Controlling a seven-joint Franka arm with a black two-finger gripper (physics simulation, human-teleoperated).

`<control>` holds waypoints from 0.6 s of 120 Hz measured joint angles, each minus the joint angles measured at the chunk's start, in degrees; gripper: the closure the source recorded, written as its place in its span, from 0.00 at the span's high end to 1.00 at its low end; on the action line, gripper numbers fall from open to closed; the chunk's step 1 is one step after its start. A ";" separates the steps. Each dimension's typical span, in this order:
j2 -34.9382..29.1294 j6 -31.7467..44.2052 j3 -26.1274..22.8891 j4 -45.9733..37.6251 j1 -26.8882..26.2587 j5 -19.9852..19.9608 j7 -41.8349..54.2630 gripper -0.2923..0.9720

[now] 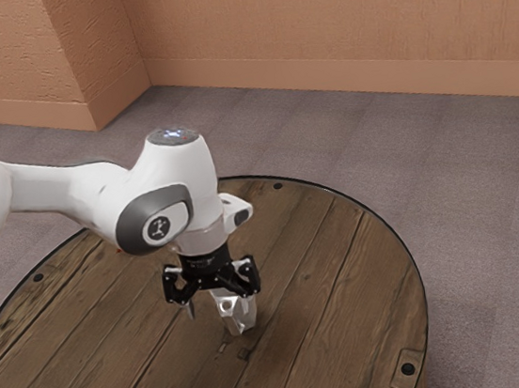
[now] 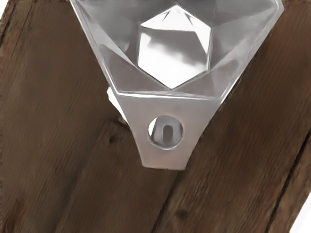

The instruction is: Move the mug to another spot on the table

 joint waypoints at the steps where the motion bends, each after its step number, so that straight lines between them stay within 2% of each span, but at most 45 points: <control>1: 0.11 0.13 0.02 -0.02 0.04 0.00 -0.06 0.76; 44: 3.41 5.33 0.11 -0.13 2.26 0.11 -0.87 0.76; 72: 5.29 8.33 0.11 -0.06 1.77 0.63 -0.40 0.76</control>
